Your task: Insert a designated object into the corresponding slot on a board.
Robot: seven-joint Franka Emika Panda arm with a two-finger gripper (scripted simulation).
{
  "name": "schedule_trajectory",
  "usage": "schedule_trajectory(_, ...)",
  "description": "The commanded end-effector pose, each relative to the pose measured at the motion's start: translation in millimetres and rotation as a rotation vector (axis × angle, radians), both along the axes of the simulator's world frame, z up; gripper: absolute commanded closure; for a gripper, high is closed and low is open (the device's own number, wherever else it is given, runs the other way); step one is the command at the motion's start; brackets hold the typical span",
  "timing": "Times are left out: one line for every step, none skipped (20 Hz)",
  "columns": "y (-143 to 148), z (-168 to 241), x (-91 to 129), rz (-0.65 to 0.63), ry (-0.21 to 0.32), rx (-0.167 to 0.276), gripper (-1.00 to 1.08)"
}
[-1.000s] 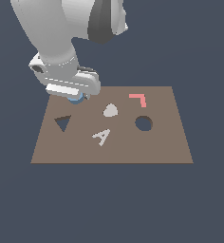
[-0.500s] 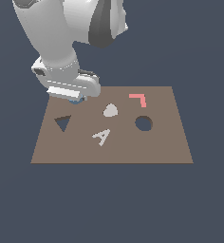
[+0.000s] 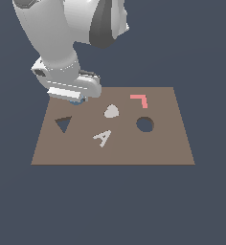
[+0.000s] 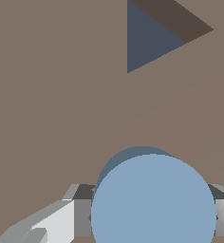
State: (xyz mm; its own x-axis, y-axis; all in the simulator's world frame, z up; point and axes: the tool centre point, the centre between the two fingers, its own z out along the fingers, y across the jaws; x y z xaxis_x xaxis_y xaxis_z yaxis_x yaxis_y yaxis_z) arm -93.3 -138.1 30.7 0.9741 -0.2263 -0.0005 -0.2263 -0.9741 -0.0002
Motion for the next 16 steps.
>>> schedule_trajectory(-1, 0, 1, 0.009, 0.0, 0.0, 1.08)
schedule_trajectory(-1, 0, 2, 0.016, 0.0, 0.0, 1.08)
schedule_trajectory(-1, 0, 3, 0.025, 0.0, 0.0, 1.08)
schedule_trajectory(-2, 0, 5, 0.035, 0.0, 0.0, 1.08)
schedule_trajectory(-2, 0, 6, 0.047, 0.0, 0.0, 1.08)
schedule_trajectory(-3, 0, 8, 0.06, 0.0, 0.0, 1.08)
schedule_trajectory(-3, 0, 10, 0.075, 0.0, 0.0, 1.08)
schedule_trajectory(-4, 1, 12, 0.092, 0.0, 0.0, 1.08)
schedule_trajectory(-4, 1, 15, 0.111, 0.0, 0.0, 1.08)
schedule_trajectory(-5, 1, 18, 0.131, 0.0, 0.0, 1.08)
schedule_trajectory(-5, 1, 21, 0.153, 0.0, 0.0, 1.08)
schedule_trajectory(-6, 1, 24, 0.176, 0.0, 0.0, 1.08)
schedule_trajectory(-6, 1, 27, 0.202, 0.0, 0.0, 1.08)
schedule_trajectory(-7, 1, 31, 0.229, 0.0, -0.001, 1.08)
schedule_trajectory(-7, 1, 35, 0.258, 0.0, -0.001, 1.08)
schedule_trajectory(-7, 1, 39, 0.288, 0.0, -0.001, 1.08)
